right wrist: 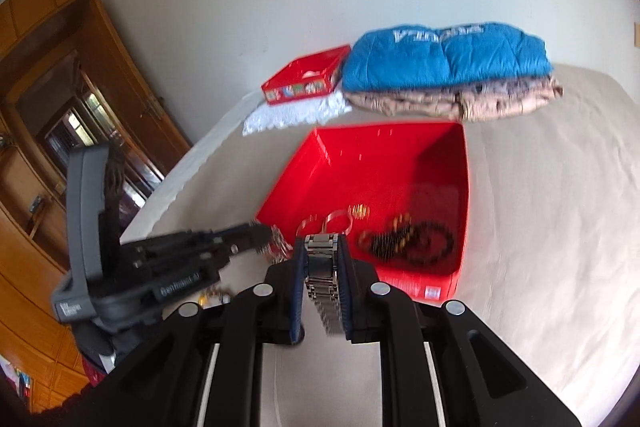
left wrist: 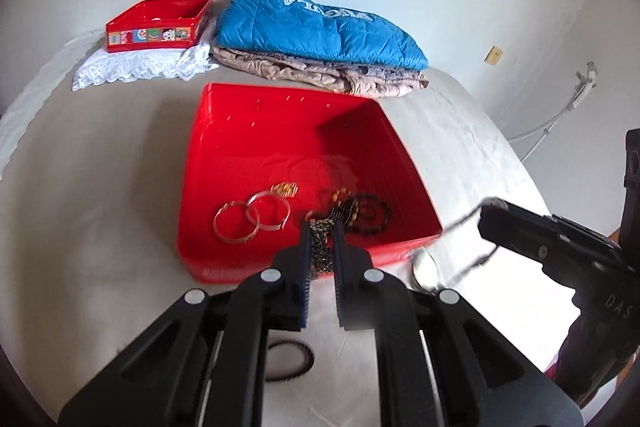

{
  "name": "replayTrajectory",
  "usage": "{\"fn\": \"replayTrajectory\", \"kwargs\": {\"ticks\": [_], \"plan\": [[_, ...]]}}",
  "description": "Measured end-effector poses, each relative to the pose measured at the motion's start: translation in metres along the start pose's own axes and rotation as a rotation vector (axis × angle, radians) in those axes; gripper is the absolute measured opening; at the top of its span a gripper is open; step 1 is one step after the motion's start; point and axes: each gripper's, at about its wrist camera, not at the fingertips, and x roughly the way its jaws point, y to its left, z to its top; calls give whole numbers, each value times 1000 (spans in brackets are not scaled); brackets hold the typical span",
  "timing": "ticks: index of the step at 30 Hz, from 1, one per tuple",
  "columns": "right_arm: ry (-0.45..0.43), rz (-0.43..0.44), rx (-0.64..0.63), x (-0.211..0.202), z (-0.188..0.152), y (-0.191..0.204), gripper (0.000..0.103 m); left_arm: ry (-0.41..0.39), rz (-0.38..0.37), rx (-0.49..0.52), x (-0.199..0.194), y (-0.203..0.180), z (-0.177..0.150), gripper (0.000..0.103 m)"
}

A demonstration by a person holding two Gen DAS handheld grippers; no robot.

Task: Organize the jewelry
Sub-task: 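Carry chain and watch over the red tin and open both tools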

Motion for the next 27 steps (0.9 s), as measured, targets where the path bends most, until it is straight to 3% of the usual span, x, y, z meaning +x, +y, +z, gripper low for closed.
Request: {"fn": "replayTrajectory", "kwargs": {"ticks": [7,17,25,27], "plan": [[8,-25,56,48,30,-24,15,-24,31,-18,28,4,33,8],[127,-95,97,115,17,-59,18,91,62,-49,92,27,33,11],[92,-111,94,103,14,-58,19,81,69,-79,83,37,34,26],[76,-113,88,95,12,-54,22,61,73,-80,73,34,34,38]]}}
